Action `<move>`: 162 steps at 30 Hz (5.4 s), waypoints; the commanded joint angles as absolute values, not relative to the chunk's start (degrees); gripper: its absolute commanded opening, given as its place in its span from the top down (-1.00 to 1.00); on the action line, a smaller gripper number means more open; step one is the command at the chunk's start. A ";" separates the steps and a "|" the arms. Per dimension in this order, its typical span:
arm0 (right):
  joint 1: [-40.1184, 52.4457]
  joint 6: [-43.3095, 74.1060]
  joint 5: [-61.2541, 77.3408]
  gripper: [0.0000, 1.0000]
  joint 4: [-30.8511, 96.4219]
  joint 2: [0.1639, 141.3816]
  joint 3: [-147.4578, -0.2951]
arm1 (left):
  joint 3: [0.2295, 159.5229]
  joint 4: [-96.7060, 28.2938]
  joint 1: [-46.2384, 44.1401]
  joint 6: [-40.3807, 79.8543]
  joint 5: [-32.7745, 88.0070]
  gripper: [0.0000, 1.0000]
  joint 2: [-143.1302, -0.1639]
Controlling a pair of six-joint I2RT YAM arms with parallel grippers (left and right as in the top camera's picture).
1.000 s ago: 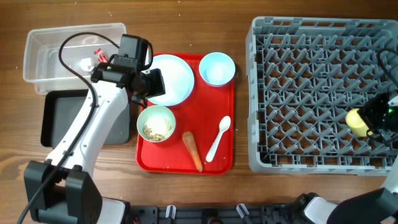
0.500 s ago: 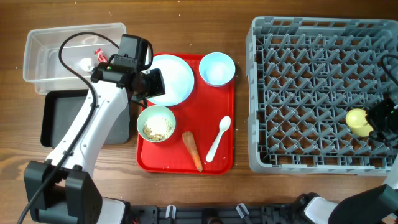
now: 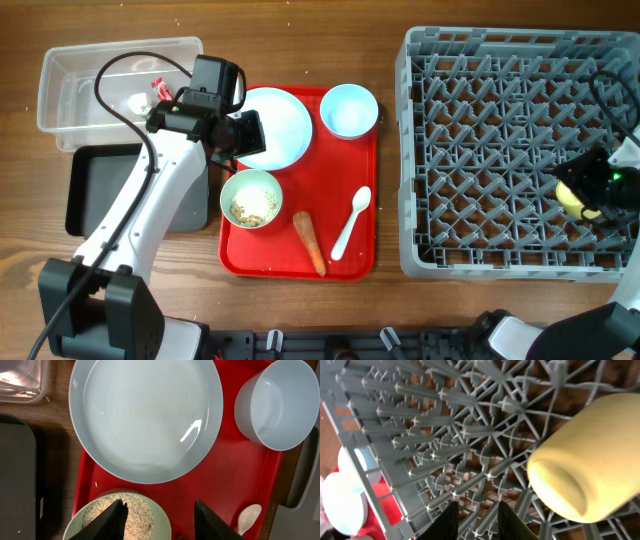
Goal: Sort waste into correct bins and load items into the dishwasher rack
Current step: 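Lower the yellow cup into the dish rack with the right gripper, then release the cup and move the right gripper to the white spoon, then grasp the white spoon on the tray with the right gripper, then carry the spoon right and set it in the dish rack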
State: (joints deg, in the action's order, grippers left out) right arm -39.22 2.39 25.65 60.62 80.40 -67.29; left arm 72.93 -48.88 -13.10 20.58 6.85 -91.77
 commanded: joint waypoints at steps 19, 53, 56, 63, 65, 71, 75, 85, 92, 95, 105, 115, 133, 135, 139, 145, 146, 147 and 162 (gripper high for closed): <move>-35.86 13.98 5.89 0.44 53.19 84.38 -64.40 | 73.10 -49.10 -12.91 19.68 6.11 0.12 -90.74; 11.94 8.25 19.86 -0.24 53.60 74.72 -65.78 | 73.10 -54.39 -12.34 20.10 0.34 -0.19 -90.74; 19.51 13.21 14.31 -0.29 53.49 76.73 -65.78 | 73.10 -55.37 -9.54 23.44 0.34 -0.22 -90.74; 29.23 21.80 11.35 -0.29 53.47 84.77 -65.78 | 73.10 -58.43 -0.49 27.55 0.40 -0.39 -90.74; 30.85 24.08 11.03 -0.29 53.60 87.57 -65.78 | 73.10 -59.27 1.98 28.08 0.58 -0.40 -90.74; 34.17 29.91 10.11 -0.28 53.23 95.90 -65.78 | 73.10 -61.17 6.87 29.21 1.67 -0.43 -90.74; 35.18 31.29 10.09 -0.27 51.66 100.47 -65.78 | 73.10 -61.14 7.09 29.21 1.87 -0.43 -90.74; 36.42 34.48 9.80 -0.17 48.07 108.29 -65.78 | 73.10 -61.19 7.09 29.21 1.87 -0.43 -90.74; 36.53 36.27 8.32 0.43 48.14 110.17 -65.78 | 73.10 -61.34 7.09 29.21 1.87 -0.43 -90.74; 36.53 36.62 8.34 0.53 48.12 110.17 -65.78 | 73.10 -61.36 7.09 29.21 1.87 -0.43 -90.74; 36.51 36.25 8.34 0.74 47.66 108.77 -65.80 | 73.10 -61.43 7.09 29.21 1.89 -0.43 -90.74; 36.32 34.26 6.66 0.90 47.20 100.16 -65.80 | 73.10 -61.67 7.09 29.21 1.89 -0.43 -90.74; 16.05 16.27 1.23 0.92 50.43 77.52 -65.78 | 73.10 -61.78 7.09 29.21 1.91 -0.43 -90.74; 14.72 14.61 1.06 0.91 50.68 78.61 -65.78 | 73.10 -61.78 7.09 29.21 1.91 -0.43 -90.74; 13.06 12.58 0.67 0.91 51.77 82.43 -65.78 | 73.10 -61.78 7.09 29.21 1.91 -0.43 -90.74; 13.06 10.48 2.66 0.89 53.19 89.06 -65.78 | 73.10 -61.78 7.09 29.21 1.91 -0.43 -90.74; 13.06 10.44 2.85 0.88 53.17 89.91 -65.78 | 73.10 -61.78 7.09 29.21 2.00 -0.43 -90.74; 13.06 10.46 2.85 0.88 52.99 90.30 -65.78 | 73.10 -61.78 7.09 29.21 2.15 -0.43 -90.74; 13.06 10.41 3.03 -0.19 50.76 80.18 -69.21 | 73.10 -61.19 6.61 28.73 3.73 -0.46 -90.74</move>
